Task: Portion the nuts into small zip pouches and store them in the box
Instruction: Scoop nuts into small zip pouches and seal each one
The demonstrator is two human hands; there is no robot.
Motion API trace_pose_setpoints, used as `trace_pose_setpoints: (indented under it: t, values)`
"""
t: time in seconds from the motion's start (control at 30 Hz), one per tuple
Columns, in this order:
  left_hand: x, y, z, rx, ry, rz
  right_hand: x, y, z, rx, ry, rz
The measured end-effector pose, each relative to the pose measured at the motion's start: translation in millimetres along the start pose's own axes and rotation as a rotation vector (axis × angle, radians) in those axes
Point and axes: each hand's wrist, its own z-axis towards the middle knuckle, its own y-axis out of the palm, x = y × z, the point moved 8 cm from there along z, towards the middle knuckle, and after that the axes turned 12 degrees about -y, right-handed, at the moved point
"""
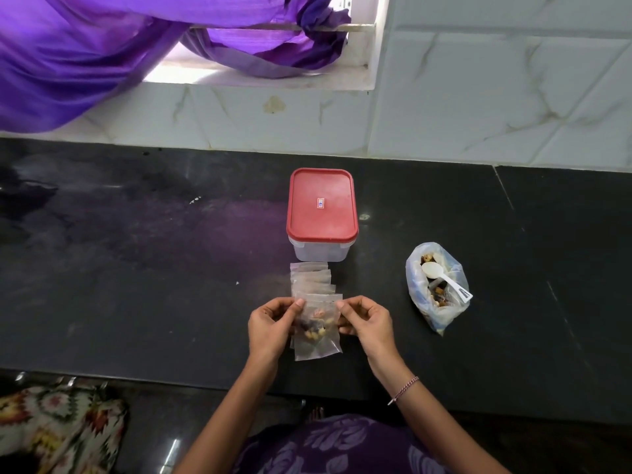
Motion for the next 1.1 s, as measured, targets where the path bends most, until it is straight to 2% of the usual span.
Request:
trace_pose_setpoints:
  t: [0.2,0.43,0.57,0.7,0.77,0.83,0.93,1.0,1.1]
  values:
    - [-11.4,-7.4,0.5,0.021,0.012,0.09,11.6,-1.2,-5.2,-0.031,-0.037,-0.151]
    - [-14.8,-18.0,3.6,0.141,0.07,0.297,13.3,-0.3,-1.0,-0.019,-0.137,-0.338]
    - [-0.2,-16.7,-6.4,0.232,0.286,0.47,8.8,5.5,-1.5,-0.038,-0.261,-0.453]
    - [5.6,-16.9,-14.6,0.236,0.436,0.511,0.3,10.2,-10.7,-0.067,-0.418,-0.501]
    - [10.0,-16.7,-20.9,0.254,0.563,0.613,-7.2,10.7,-17.9,-0.086,-0.526,-0.567]
    - [11.5,-7.5,-27.2,0.194,0.758,0.783,-16.3,17.6,-26.7,-0.172,-0.714,-0.751]
    - [-7.0,12.3,-29.0,0.008,0.994,1.162,-7.2,40.4,-40.0,-0.465,-1.008,-1.153]
    - [-20.1,14.9,-20.8,-0.064,0.992,1.344,7.4,44.0,-37.2,-0.588,-1.007,-1.312]
    - [-24.5,12.4,-10.2,-0.112,0.932,1.425,20.3,40.2,-27.3,-0.661,-0.91,-1.342]
